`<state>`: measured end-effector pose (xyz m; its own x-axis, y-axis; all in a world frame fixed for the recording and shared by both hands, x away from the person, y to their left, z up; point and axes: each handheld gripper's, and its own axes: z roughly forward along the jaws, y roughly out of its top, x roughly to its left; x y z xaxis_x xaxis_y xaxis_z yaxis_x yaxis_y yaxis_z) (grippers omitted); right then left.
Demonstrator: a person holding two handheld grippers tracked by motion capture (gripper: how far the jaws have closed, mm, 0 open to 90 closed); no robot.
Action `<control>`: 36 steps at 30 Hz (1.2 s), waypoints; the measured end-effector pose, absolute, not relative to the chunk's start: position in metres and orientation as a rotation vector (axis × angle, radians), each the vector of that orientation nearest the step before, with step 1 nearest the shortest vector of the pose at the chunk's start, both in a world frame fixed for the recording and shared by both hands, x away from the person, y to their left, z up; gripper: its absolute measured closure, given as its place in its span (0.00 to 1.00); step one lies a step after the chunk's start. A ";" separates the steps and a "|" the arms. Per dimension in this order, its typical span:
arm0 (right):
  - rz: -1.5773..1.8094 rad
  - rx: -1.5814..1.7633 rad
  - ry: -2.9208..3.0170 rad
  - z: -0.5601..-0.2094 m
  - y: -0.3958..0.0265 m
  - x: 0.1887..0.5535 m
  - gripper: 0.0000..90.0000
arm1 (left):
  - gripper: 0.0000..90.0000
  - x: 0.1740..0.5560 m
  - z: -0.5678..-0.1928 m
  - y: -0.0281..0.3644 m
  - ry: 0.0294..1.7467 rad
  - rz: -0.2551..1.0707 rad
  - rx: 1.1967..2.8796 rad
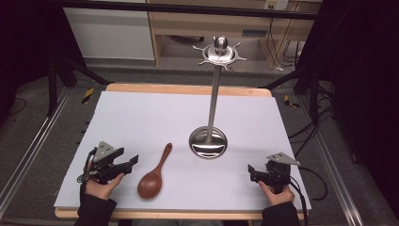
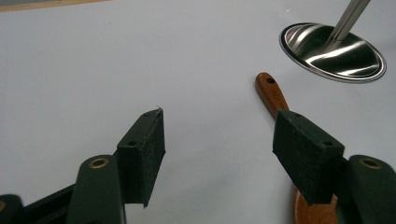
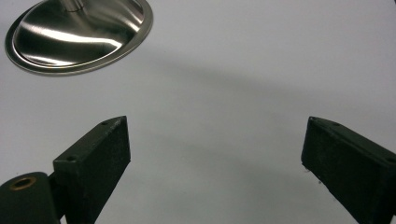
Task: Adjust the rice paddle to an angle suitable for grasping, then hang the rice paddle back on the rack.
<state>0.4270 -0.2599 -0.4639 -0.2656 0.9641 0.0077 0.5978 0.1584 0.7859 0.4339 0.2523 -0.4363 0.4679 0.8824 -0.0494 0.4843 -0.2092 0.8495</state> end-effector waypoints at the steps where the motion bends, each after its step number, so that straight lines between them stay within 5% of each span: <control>1: 0.948 1.481 1.932 -0.464 -0.260 0.427 0.09 | 0.37 0.434 -0.435 0.250 1.141 0.575 1.852; 36: 0.981 1.489 1.927 -0.463 -0.261 0.429 0.08 | 0.36 0.446 -0.429 0.219 1.071 0.509 1.931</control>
